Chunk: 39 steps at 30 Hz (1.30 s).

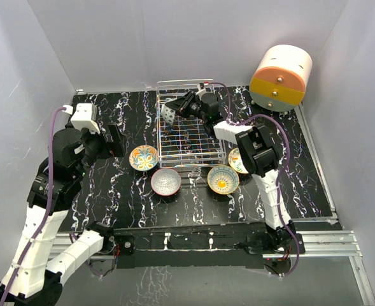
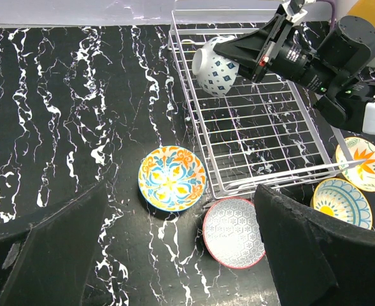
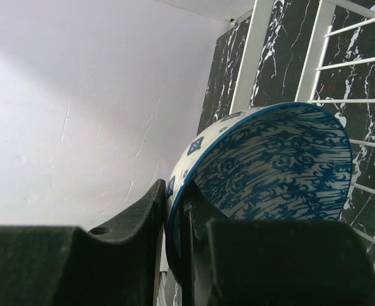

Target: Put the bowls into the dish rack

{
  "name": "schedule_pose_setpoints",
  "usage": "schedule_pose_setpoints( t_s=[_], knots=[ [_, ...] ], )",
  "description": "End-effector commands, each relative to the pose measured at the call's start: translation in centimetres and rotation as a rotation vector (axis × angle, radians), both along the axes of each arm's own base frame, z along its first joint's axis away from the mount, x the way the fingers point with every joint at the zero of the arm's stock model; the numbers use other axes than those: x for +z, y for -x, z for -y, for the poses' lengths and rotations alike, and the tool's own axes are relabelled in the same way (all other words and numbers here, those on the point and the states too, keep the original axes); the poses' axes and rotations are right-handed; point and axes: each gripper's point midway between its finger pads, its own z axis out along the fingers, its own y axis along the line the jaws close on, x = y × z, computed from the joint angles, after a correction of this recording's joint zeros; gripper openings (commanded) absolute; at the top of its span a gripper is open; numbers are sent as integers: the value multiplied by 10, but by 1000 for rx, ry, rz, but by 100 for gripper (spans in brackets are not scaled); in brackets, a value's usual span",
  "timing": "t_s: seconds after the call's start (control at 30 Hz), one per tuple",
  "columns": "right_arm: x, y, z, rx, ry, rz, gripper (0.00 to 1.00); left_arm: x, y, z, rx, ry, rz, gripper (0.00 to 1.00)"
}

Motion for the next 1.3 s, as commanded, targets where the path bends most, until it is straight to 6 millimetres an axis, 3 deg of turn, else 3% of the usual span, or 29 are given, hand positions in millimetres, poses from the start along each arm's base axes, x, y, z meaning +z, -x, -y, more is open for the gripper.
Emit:
schedule_pose_setpoints(
  t_s=[0.0, 0.27, 0.37, 0.5, 0.53, 0.63, 1.03, 1.27],
  knots=[
    [14, 5, 11, -30, 3, 30, 12, 10, 4, -2, 1, 1, 25, 97],
    [-7, 17, 34, -73, 37, -26, 20, 7, 4, -1, 0, 5, 20, 97],
    [-13, 20, 42, -84, 43, -36, 31, 6, 3, -1, 0, 3, 16, 97],
    [-21, 22, 50, -92, 36, -62, 35, 5, 1, 0, 2, 7, 14, 97],
    [-21, 22, 52, -95, 24, -65, 32, 4, 1, 0, 2, 8, 12, 97],
    [-21, 23, 53, -74, -16, -67, 9, 4, 0, 0, 3, 8, 10, 97],
    [25, 31, 24, 49, -248, -33, 8, 6, -2, 1, 5, 9, 13, 97],
    [18, 23, 7, 42, -243, -80, 8, 12, -3, 3, -4, 16, 21, 97]
  ],
)
